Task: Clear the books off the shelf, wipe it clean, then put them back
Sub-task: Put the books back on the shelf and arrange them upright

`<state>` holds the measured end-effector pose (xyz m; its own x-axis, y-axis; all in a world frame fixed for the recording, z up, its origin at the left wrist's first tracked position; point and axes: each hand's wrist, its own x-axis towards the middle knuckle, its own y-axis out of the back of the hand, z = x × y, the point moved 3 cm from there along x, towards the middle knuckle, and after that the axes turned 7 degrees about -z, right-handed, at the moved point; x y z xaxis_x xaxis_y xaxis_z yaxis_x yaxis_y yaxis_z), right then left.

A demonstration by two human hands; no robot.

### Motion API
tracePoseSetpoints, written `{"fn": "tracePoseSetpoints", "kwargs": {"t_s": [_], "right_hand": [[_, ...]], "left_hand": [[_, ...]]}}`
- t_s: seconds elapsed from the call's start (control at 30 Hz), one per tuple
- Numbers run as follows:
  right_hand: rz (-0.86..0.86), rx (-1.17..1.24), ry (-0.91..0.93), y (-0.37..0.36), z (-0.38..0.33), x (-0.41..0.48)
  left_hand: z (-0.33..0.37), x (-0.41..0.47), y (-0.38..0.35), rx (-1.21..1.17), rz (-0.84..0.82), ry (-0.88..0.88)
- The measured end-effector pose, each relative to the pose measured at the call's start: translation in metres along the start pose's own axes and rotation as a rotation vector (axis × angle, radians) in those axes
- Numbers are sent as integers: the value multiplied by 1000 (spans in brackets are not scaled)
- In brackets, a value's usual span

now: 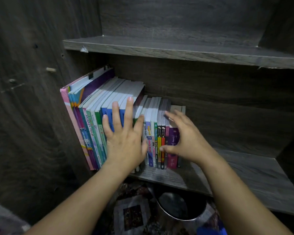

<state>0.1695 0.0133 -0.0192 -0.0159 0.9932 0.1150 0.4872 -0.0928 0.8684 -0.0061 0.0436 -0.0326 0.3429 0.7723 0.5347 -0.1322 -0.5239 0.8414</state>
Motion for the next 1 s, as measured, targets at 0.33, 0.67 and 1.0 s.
{"fn": "tracePoseSetpoints", "kwargs": {"t_s": [0.33, 0.67, 1.0], "right_hand": [[-63, -128, 56, -12, 2, -7], [-37, -149, 37, -14, -2, -3], [-22, -86, 56, -15, -1, -3]], "left_hand": [[4, -3, -3, 56, 7, 44], [6, -19, 4, 200, 22, 11], [25, -17, 16, -317, 57, 97]]}}
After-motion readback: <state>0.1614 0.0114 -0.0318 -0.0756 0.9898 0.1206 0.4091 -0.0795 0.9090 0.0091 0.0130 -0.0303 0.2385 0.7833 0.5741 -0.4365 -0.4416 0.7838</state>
